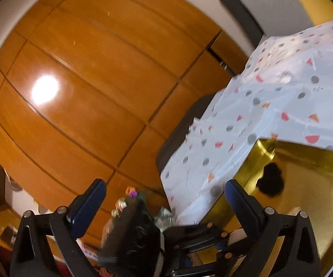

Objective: Organize soft objects
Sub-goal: 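Carry the beige cloth over the gold tray and release it with the right tool, then grasp the black beaded hair tie with the right tool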

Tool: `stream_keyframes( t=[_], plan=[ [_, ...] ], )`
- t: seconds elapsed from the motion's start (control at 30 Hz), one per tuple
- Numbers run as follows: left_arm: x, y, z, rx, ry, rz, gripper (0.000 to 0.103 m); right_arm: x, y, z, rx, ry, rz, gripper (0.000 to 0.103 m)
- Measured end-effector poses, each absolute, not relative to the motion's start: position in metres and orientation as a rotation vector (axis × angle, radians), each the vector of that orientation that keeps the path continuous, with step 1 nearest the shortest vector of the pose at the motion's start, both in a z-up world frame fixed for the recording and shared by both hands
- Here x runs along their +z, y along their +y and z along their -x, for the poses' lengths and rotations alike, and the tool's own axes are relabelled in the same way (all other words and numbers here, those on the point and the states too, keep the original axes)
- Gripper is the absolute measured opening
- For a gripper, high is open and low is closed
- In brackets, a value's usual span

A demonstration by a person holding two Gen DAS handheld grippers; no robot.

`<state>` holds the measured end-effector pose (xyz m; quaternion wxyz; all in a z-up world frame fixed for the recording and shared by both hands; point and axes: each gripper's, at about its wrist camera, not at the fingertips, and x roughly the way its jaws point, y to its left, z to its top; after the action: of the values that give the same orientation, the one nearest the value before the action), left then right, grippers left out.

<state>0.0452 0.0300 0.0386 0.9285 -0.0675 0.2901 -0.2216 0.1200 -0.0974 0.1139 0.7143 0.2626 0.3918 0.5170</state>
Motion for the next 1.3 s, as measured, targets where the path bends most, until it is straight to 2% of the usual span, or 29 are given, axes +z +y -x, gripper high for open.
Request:
stream_keyframes(
  t=[0.07,0.1,0.13,0.2,0.5,0.63,0.9,1.0,1.1,1.23,1.3],
  plan=[
    [0.033,0.038,-0.053,-0.383,0.613,0.154,0.004,0.115,-0.106,-0.124,1.128,0.852,-0.601,0.103],
    [0.032,0.042,-0.059,-0.357,0.629,0.166,0.018,0.116,-0.108,-0.125,1.115,0.849,-0.600,0.103],
    [0.030,0.045,-0.068,-0.337,0.657,0.177,0.046,0.116,-0.112,-0.125,1.095,0.843,-0.598,0.103],
    [0.033,0.052,-0.085,-0.234,0.680,0.169,0.067,0.114,-0.118,-0.124,1.072,0.838,-0.604,0.103],
    [0.065,0.092,-0.071,-0.159,0.589,0.232,0.069,0.100,-0.164,-0.096,0.906,0.775,-0.593,0.103],
    [0.058,0.088,-0.052,-0.170,0.615,0.215,0.069,0.095,-0.190,-0.072,0.687,0.749,-0.456,0.103],
    [0.037,0.013,-0.011,-0.343,0.684,0.095,0.069,0.050,-0.220,-0.023,0.194,0.800,-0.094,0.103],
    [0.033,-0.020,0.000,-0.421,0.704,0.037,0.069,0.031,-0.239,-0.007,0.123,0.830,-0.103,0.103],
    [0.032,-0.050,0.014,-0.485,0.706,0.004,0.069,0.015,-0.264,0.014,0.100,0.838,-0.137,0.097],
    [0.027,-0.086,0.027,-0.541,0.721,-0.059,0.069,-0.001,-0.297,0.038,0.040,0.830,-0.146,0.095],
    [0.023,-0.100,0.031,-0.567,0.740,-0.064,0.069,-0.006,-0.315,0.044,-0.003,0.841,-0.138,0.090]
  ],
)
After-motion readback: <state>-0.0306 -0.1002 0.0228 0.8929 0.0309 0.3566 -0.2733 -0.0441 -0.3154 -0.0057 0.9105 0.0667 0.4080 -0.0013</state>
